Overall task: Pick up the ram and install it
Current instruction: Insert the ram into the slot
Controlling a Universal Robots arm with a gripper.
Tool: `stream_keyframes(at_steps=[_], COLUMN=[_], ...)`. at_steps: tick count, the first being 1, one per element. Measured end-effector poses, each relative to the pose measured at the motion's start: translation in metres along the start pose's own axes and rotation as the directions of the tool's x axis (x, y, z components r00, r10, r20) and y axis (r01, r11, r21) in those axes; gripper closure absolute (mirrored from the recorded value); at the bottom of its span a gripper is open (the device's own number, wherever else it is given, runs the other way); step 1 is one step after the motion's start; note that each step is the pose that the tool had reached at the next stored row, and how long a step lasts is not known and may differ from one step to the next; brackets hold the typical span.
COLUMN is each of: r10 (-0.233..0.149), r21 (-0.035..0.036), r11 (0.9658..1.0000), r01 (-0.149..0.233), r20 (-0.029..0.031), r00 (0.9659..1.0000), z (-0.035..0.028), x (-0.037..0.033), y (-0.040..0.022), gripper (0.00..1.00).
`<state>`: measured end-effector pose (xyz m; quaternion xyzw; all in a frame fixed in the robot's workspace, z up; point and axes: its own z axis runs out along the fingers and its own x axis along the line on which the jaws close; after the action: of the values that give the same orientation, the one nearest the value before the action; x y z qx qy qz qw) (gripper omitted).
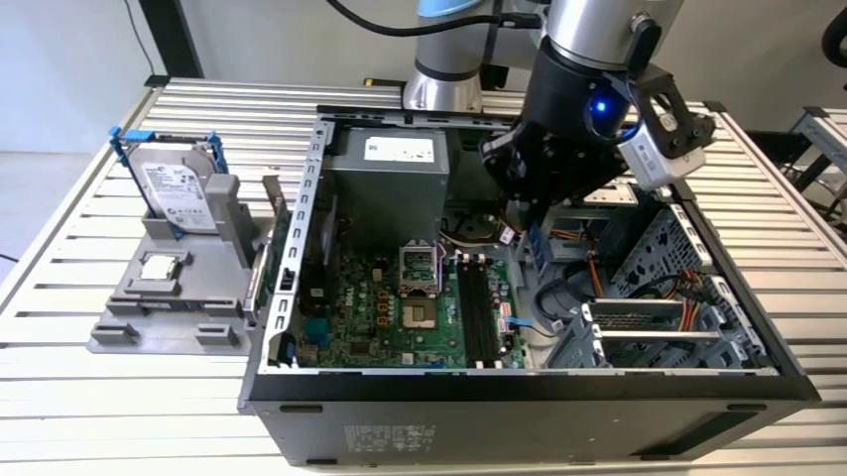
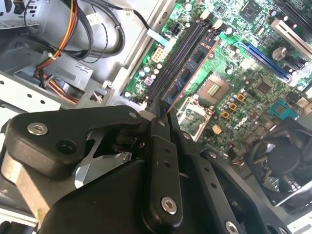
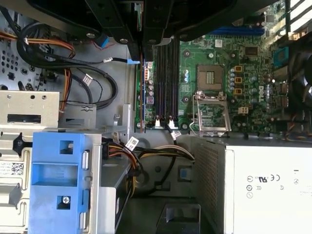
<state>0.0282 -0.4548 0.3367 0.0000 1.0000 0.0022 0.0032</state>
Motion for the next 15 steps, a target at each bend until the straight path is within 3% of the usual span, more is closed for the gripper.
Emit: stream_keyframes(at_steps=[15], r10=[0.000], r21=[0.0052], r11=[1.0000], r01=[0.000], r20=[0.0000], r00=[1.0000], z=[0.0128], x=[0.0001], y=[0.0000], gripper=[1.00])
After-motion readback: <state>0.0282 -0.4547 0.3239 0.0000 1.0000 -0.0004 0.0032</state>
